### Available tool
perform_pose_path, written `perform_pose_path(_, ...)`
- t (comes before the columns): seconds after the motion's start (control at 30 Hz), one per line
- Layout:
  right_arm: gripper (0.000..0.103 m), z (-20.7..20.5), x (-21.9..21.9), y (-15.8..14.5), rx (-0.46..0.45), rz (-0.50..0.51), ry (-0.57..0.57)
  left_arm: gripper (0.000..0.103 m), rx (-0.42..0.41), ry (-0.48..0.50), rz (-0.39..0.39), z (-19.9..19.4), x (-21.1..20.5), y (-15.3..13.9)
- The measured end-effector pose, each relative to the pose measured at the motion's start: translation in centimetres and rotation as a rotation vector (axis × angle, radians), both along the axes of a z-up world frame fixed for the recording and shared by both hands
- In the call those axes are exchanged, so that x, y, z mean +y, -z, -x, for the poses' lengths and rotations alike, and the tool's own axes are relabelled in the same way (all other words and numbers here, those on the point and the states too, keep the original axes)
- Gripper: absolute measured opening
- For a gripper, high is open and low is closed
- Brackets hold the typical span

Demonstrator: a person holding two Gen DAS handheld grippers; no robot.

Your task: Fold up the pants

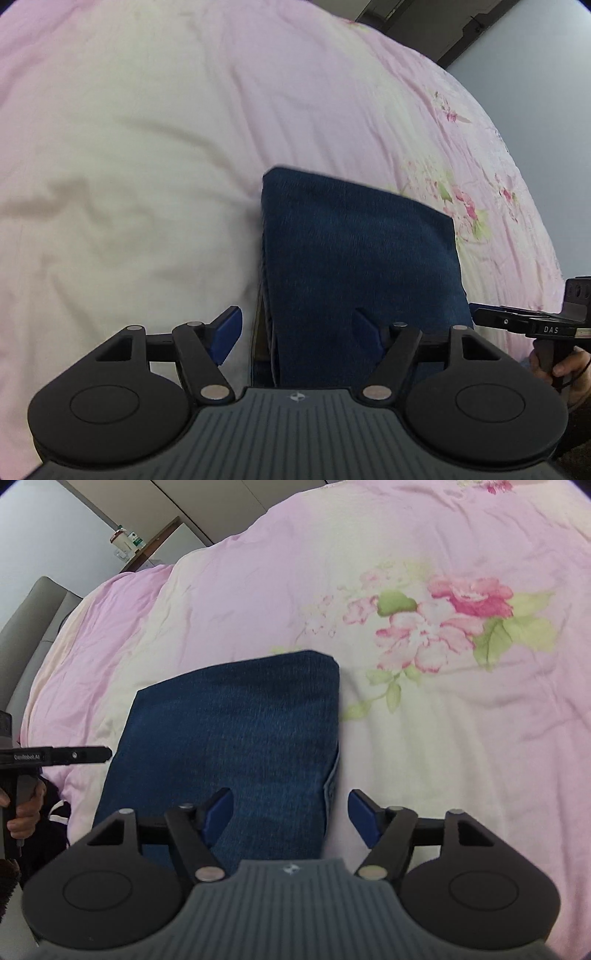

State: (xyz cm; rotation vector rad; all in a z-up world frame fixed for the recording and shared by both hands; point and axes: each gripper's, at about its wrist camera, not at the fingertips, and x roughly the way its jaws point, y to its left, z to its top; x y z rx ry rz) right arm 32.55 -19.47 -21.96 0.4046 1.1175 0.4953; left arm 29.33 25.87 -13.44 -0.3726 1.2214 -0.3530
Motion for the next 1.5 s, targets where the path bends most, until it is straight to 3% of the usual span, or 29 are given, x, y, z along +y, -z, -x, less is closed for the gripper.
perform_pose_path(0.07, 0.065, 0.9, -0.4, 0.8, 0.034, -0.053, 0.005, 0.079, 0.042, -0.035, 0.047, 0.6, 1.1, 1.3)
perform_pose_path(0.2, 0.065, 1.2, -1.0, 2.3, 0.101, -0.128, 0.037, 0.079, 0.128, -0.094, 0.224, 0.9, 3.3, 4.4)
perform_pose_path(0.3, 0.065, 0.9, -0.9, 2.6, 0.114, -0.141, 0.043, 0.08, 0.17, -0.118, 0.323, 0.7, 4.4, 6.3)
perform_pose_path(0.63, 0.066, -0.6, 0.6, 3.9, 0.138, -0.144, 0.015, 0.076, 0.214, -0.105, 0.503, -1.2, 4.9, 10.6)
perform_pose_path(0.73, 0.066, -1.0, 0.3, 4.7, 0.164, -0.196, 0.037, 0.074, 0.212, -0.091, 0.522, -2.0, 4.2, 10.9)
perform_pose_path(0.77, 0.064, -1.1, 0.1, 5.0, 0.171, -0.217, 0.044, 0.068, 0.208, -0.089, 0.534, -2.2, 4.0, 11.0)
perform_pose_path(0.83, 0.059, -1.3, -0.1, 5.6, 0.182, -0.265, 0.062, 0.067, 0.203, -0.094, 0.547, -2.7, 3.3, 11.3)
perform_pose_path(1.07, 0.033, -1.0, -1.6, 6.6, 0.22, -0.355, 0.128, 0.046, 0.131, -0.105, 0.465, -1.6, 2.8, 9.1)
perform_pose_path(1.27, 0.016, -0.7, -1.9, 3.4, 0.161, -0.377, 0.085, 0.038, 0.058, -0.111, 0.417, 0.1, 2.4, 6.0)
perform_pose_path(1.5, 0.015, -2.1, -0.5, -2.1, 0.059, -0.359, -0.015, 0.037, -0.052, -0.188, 0.428, 2.9, 4.9, 1.8)
